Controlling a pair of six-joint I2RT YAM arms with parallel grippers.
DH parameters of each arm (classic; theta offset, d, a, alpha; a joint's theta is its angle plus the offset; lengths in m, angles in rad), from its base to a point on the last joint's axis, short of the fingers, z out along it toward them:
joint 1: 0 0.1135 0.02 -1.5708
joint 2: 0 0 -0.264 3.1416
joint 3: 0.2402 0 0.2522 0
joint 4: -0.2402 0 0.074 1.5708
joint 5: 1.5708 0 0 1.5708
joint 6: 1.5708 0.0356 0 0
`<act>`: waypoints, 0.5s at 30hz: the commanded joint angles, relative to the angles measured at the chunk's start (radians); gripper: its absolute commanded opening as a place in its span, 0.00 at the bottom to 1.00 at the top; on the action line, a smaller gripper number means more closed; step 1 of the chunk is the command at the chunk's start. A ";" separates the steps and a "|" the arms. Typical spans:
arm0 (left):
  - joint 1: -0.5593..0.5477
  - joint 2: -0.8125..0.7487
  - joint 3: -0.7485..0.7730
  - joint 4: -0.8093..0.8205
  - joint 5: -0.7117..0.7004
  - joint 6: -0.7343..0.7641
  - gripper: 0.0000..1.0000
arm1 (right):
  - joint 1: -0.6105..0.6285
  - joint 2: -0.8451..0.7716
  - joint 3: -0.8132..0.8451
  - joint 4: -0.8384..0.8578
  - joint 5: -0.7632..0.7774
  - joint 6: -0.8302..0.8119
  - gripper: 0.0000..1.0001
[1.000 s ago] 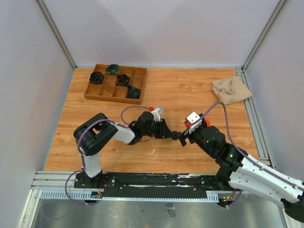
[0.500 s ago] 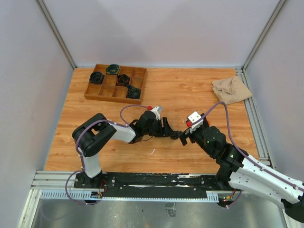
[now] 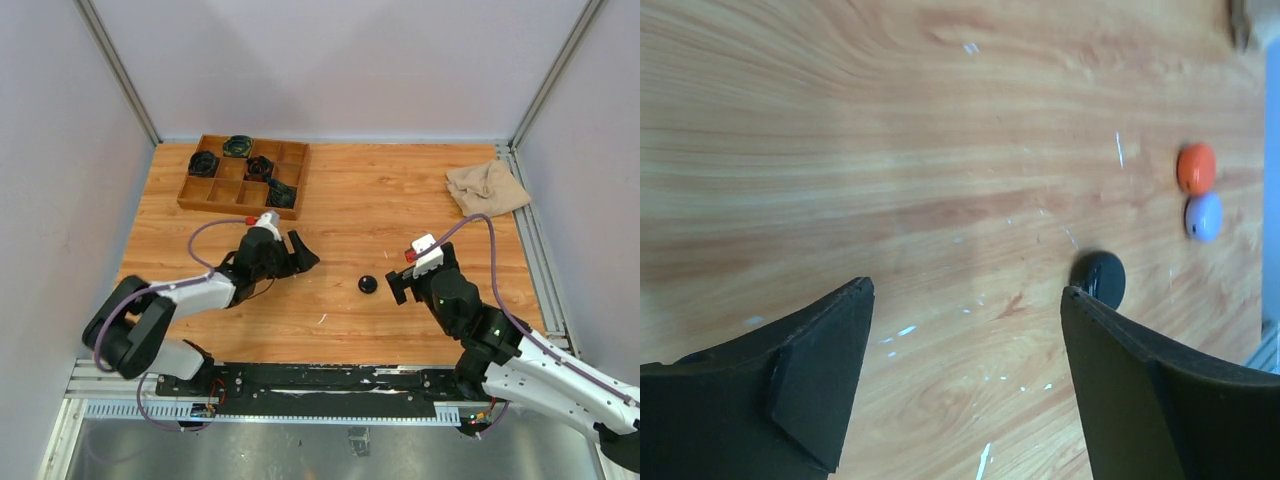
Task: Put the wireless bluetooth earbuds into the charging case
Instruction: Reset both arms
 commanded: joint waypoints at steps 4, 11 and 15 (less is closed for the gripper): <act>0.165 -0.383 -0.098 -0.233 -0.062 0.043 0.88 | -0.020 -0.113 0.092 -0.194 0.163 0.134 0.99; 0.206 -0.742 0.007 -0.578 -0.108 0.101 0.96 | -0.020 -0.237 0.167 -0.391 0.267 0.222 0.98; 0.206 -0.854 0.120 -0.746 -0.131 0.173 0.99 | -0.020 -0.295 0.214 -0.458 0.262 0.243 0.99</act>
